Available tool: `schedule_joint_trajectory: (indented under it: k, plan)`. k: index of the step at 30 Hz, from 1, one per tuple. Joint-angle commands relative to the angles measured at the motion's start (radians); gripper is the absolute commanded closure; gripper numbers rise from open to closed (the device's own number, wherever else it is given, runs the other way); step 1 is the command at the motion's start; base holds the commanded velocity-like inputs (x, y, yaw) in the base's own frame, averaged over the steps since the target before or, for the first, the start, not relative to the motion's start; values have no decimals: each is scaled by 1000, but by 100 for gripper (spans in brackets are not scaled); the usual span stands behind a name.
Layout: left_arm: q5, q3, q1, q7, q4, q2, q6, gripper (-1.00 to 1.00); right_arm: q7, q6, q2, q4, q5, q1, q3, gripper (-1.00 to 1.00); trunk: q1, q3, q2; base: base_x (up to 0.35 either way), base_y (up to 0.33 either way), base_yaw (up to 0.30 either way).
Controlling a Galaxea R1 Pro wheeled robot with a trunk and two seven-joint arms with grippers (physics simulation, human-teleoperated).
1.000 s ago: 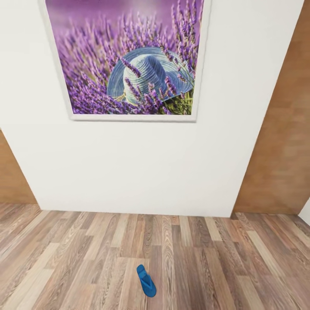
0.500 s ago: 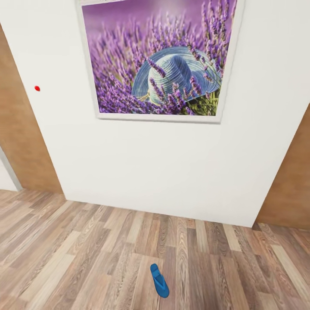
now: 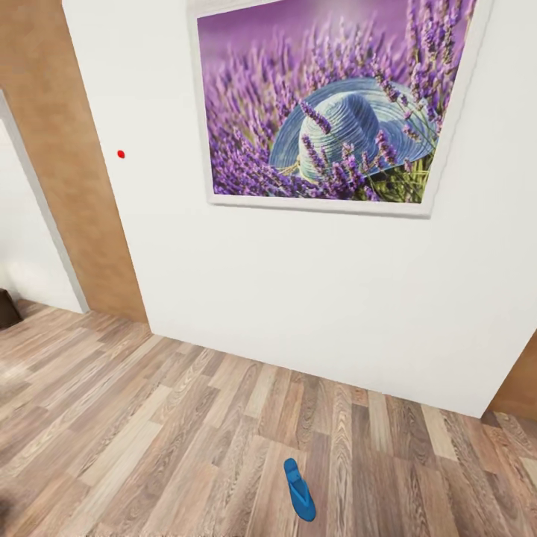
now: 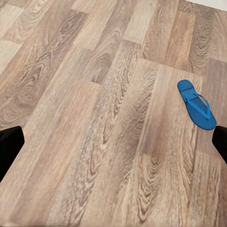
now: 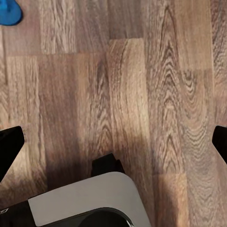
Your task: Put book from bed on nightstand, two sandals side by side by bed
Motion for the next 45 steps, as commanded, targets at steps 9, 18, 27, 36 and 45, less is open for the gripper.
schedule_joint_trajectory:
  k: [9, 18, 27, 36, 45]
  plan:
    - [1, 0, 0, 0, 0, 0, -2, -100, 0, -2, 0, 0, -10, 0, 0, -100, 0, -1, 0, 0, 0, 293]
    - [1, 0, 0, 0, 0, 0, -3, -100, 0, -2, 0, 0, -10, 0, 0, -100, 0, -1, 0, 0, 0, 293]
    - [1, 0, 1, 0, 0, 0, -3, -100, 0, -2, 0, 0, -10, 0, 0, -100, 0, -1, 0, 0, 0, 293]
    - [1, 0, 0, 0, 0, 0, -3, -100, 0, -2, 0, 0, -10, 0, 0, -100, 0, -1, 0, 0, 0, 293]
    - [1, 0, 0, 0, 0, 0, -3, -100, 0, -2, 0, 0, -10, 0, 0, -100, 0, -1, 0, 0, 0, 293]
